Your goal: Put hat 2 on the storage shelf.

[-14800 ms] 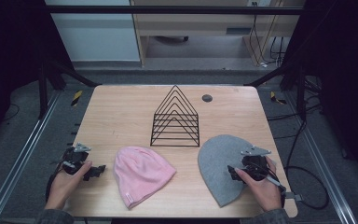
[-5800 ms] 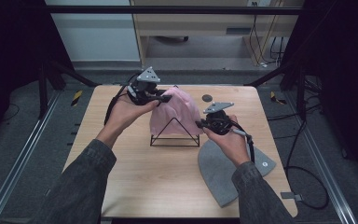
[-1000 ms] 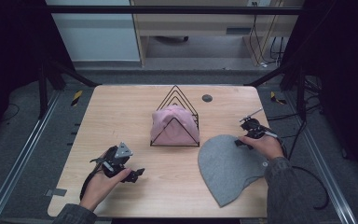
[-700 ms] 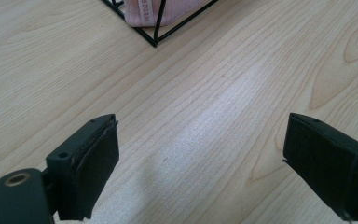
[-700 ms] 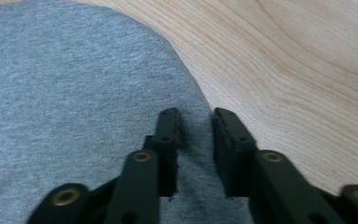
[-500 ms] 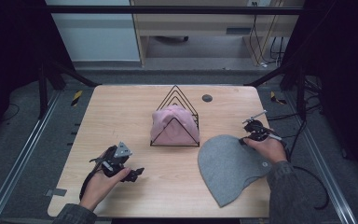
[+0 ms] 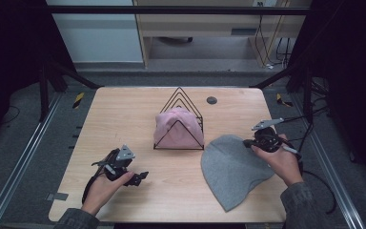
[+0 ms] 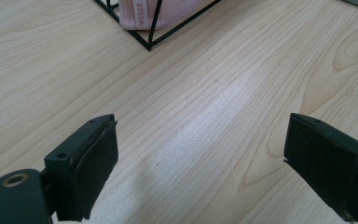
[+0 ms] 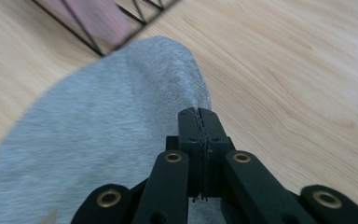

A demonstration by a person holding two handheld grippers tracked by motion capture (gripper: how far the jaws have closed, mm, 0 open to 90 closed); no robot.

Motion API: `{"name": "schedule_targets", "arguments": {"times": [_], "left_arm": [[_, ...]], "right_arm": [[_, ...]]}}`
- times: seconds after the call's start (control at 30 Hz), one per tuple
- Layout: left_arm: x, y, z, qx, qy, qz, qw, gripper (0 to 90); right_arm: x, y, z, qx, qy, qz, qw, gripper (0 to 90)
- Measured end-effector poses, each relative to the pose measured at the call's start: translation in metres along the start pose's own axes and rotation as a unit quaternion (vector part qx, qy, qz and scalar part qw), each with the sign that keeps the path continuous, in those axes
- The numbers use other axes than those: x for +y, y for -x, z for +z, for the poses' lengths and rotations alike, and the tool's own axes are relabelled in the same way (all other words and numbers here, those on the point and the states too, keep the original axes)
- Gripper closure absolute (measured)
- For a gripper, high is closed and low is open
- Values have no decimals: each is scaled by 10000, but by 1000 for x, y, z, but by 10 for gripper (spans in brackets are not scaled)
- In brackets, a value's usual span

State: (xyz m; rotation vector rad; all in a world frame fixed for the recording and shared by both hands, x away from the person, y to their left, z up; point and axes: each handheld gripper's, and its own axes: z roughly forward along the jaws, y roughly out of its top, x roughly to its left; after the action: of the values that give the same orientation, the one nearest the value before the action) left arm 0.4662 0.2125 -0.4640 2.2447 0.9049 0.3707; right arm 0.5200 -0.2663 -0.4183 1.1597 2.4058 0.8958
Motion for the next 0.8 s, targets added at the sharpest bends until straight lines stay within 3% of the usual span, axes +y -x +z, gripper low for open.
{"name": "schedule_targets", "arguments": {"times": [0.17,0.33,0.37,0.8], "left_arm": [[0,0,0,-81,-1,-16,10000,86],[0,1,1,-132,-1,4,9999,85],[1,2,2,-150,-12,21,9999,85],[3,8,3,-440,125,26,9990,85]], "right_arm": [[9,-19,-17,175,285,-233,9992,900],[18,-34,-28,323,390,-443,9977,900],[24,-42,-34,396,446,-514,9969,900],[65,-81,-67,600,860,-1035,9891,900]]}}
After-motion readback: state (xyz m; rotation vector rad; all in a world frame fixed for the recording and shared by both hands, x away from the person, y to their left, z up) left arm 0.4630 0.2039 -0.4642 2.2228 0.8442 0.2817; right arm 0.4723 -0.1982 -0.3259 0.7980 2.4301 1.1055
